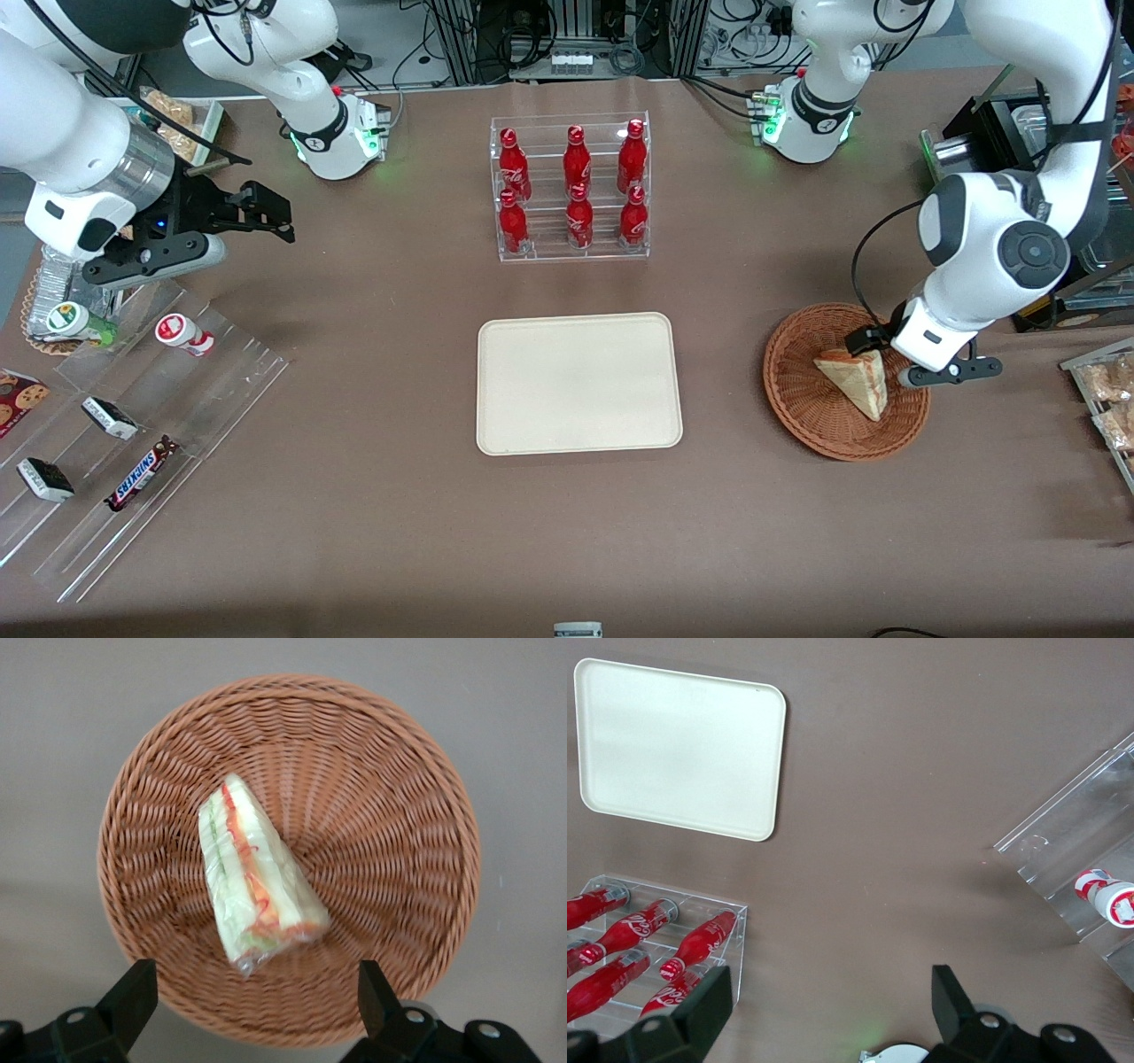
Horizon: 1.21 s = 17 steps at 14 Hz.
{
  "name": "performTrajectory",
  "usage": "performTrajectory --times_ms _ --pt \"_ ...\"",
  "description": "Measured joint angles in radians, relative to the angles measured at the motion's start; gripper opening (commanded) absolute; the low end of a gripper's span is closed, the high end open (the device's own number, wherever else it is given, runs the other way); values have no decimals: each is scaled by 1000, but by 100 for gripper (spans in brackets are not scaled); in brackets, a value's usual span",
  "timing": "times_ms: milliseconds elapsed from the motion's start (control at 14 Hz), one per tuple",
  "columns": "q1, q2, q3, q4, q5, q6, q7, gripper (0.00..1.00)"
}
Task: Place sandwich from basket to tray
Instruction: 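Lower the open left gripper onto the sandwich in the wicker basket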
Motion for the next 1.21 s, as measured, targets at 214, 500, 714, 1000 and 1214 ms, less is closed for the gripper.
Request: performTrajectory --times_ms 214,500,714,1000,1214 --pt "2 33 1 -10 0 69 -248 100" --pt "20 101 1 -12 0 149 -420 87" --pt "21 148 1 -13 0 168 -561 13" --pt "21 160 -1 -2 0 157 -608 7" --pt "7 157 -16 100 0 20 -607 7"
